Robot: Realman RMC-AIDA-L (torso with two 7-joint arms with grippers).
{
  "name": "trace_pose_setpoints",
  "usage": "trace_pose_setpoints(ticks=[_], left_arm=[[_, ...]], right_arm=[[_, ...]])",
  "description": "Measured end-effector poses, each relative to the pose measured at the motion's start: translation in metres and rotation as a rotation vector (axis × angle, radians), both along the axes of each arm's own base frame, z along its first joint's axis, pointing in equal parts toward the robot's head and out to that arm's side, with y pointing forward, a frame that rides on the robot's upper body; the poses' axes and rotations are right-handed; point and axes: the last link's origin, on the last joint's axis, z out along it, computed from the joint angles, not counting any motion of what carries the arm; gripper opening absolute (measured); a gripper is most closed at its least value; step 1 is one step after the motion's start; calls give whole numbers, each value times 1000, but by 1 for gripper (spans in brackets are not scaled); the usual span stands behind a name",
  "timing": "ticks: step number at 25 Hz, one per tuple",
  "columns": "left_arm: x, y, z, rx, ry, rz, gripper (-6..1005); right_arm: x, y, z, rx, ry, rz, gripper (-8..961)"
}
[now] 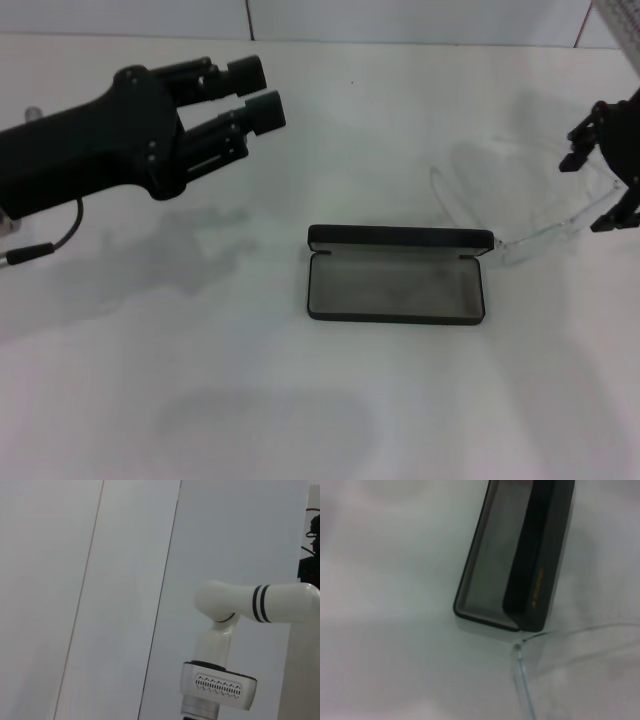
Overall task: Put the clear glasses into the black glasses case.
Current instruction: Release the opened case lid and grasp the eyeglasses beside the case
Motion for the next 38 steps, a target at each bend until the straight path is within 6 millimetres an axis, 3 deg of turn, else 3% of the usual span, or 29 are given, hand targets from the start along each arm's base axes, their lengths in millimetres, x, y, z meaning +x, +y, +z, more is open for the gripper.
trace_pose_setpoints(ticks=[6, 13, 26, 33, 38], left_arm=[[-4, 0, -5, -12, -8, 0, 400], [-7, 0, -5, -15, -14, 12, 394], [-12, 1, -4, -10, -30, 38, 382], [-14, 1, -5, -11, -36, 45, 376], [-15, 1, -3, -6, -36, 49, 372]], right_arm=[[-2, 6, -17, -27, -42, 49, 809], [11, 3, -40, -76, -123, 62, 806], [22, 4, -55, -79, -142, 95, 800], [22, 4, -57, -78, -141, 98, 575], [19, 5, -56, -67, -137, 94, 334]])
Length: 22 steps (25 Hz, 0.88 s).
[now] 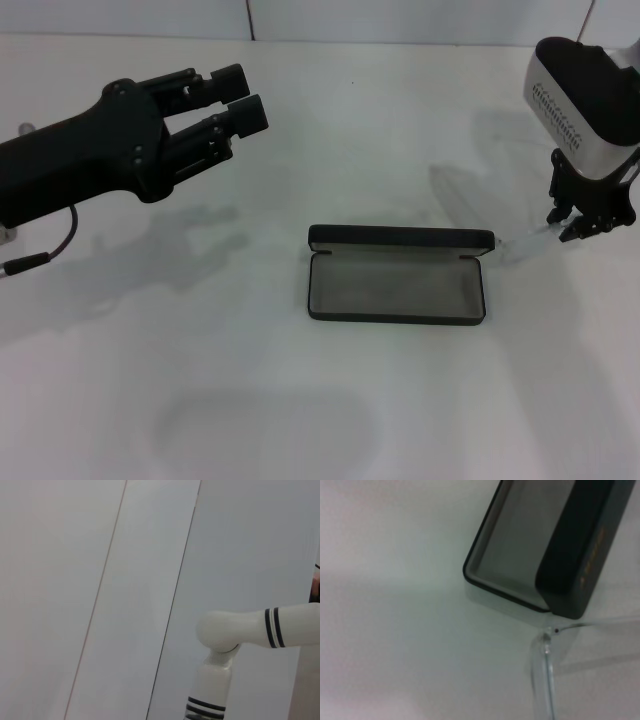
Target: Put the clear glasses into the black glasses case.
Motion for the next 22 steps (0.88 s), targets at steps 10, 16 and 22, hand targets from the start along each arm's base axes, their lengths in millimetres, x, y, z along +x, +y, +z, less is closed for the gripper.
trace_pose_setpoints(ticks=[10, 16, 22], left_arm=[[-3, -2, 1, 0, -1, 12, 363], [-4, -3, 1, 0, -3, 15, 357], [-1, 0, 2, 2, -6, 6, 352]], right_arm=[[3, 4, 2, 51, -1, -12, 129], [3, 8, 19, 132, 39, -71, 112], [-15, 21, 63, 370, 270, -161, 112]])
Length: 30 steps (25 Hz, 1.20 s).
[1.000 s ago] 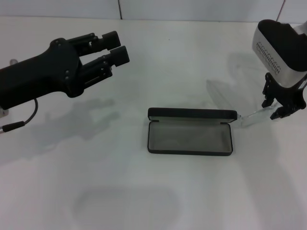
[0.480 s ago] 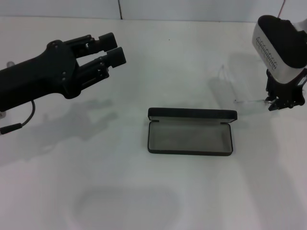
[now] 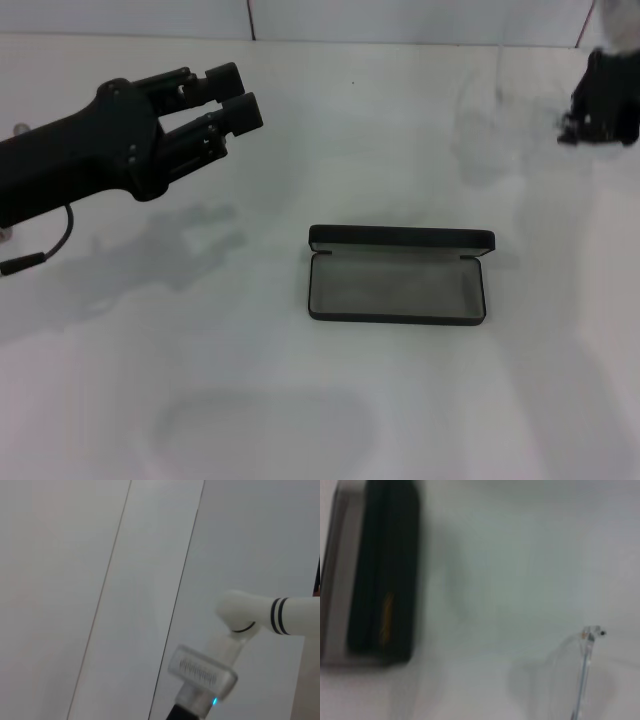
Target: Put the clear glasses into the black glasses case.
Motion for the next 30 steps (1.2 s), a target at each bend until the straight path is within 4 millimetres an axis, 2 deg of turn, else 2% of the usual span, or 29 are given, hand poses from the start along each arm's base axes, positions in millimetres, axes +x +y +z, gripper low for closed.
trace_pose_setpoints(ticks=[3, 5, 10, 13, 16, 19, 25, 30], left_arm=[[4, 4, 3, 8, -10, -10, 349], [9, 7, 6, 16, -21, -26, 347], [24, 14, 17, 16, -61, -83, 343], [32, 18, 28, 33, -100, -112, 257], [42, 22, 34, 46, -136, -149, 172], [51, 28, 33, 35, -144, -173, 155], [67, 41, 28, -2, -173, -201, 142], [72, 42, 23, -15, -189, -207, 137]], right_arm=[[-13, -7, 31, 96, 207, -27, 112], [-21, -20, 50, 129, 387, -15, 112], [-29, -69, 68, 36, 824, 101, 112], [-21, -82, 61, -17, 996, 135, 112], [-6, -91, 42, -77, 1115, 126, 112], [-1, -97, 26, -125, 1193, 146, 112], [-9, -103, 2, -246, 1239, 152, 113], [-22, -106, -17, -362, 1234, 165, 113]])
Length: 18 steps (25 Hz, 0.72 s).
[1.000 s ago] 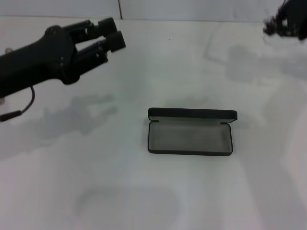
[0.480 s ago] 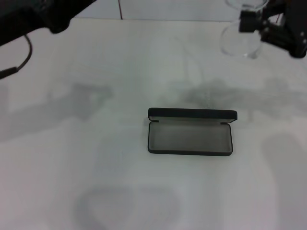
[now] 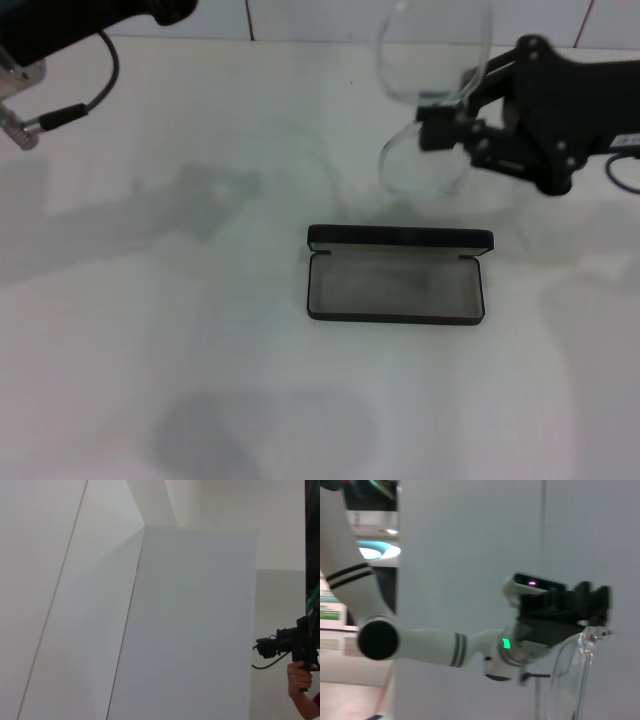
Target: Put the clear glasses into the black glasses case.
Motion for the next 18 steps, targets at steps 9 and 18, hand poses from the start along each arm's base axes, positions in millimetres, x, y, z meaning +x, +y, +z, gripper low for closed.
trace_pose_setpoints(ticks=[9, 18], left_arm=[[2, 3, -14, -52, 19, 7, 130], [3, 10, -31, -115, 104, 6, 129]], right_arm=[[-17, -8, -21, -94, 22, 93, 113], [-23, -8, -25, -105, 34, 117, 113]])
